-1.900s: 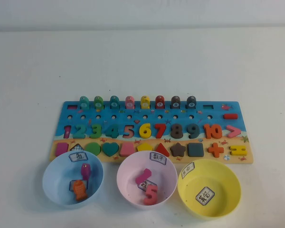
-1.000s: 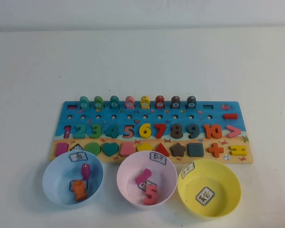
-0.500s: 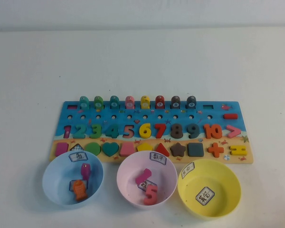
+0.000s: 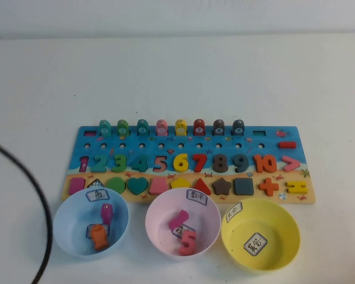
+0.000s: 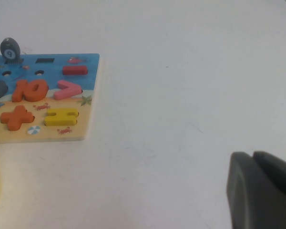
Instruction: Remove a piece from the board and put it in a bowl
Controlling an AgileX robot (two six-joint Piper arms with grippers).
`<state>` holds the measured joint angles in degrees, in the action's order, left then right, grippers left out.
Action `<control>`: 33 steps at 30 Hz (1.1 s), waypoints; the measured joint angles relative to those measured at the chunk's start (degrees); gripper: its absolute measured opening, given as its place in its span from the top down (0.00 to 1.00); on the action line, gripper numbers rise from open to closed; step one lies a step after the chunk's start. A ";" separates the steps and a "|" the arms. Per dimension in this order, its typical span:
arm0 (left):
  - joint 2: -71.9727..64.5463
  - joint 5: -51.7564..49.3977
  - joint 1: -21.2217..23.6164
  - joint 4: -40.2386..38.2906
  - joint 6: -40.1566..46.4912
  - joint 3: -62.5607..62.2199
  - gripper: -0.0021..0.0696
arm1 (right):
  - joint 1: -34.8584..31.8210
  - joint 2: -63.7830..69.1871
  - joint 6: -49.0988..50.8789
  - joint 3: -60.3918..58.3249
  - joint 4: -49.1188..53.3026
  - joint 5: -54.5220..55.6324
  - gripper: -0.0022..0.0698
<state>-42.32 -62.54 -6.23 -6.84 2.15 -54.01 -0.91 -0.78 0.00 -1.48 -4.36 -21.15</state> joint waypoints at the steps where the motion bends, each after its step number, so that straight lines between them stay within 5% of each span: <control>1: -4.46 -2.40 0.00 0.00 1.84 -3.37 0.98 | 0.00 0.00 0.00 0.00 0.00 0.00 0.99; 9: -33.25 -8.23 -0.86 2.56 7.30 -24.83 0.98 | 0.00 0.00 0.00 0.00 0.00 0.00 0.99; 19: -57.89 -8.44 -12.55 8.86 7.43 -42.73 0.98 | 0.00 0.00 0.00 0.00 0.00 0.00 0.99; 33: -76.90 -8.33 -16.10 7.91 4.59 -61.23 0.98 | 0.00 0.00 0.00 0.00 0.00 0.00 0.99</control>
<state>-119.21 -70.87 -22.33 1.07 6.74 -115.24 -0.91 -0.78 0.00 -1.48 -4.36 -21.15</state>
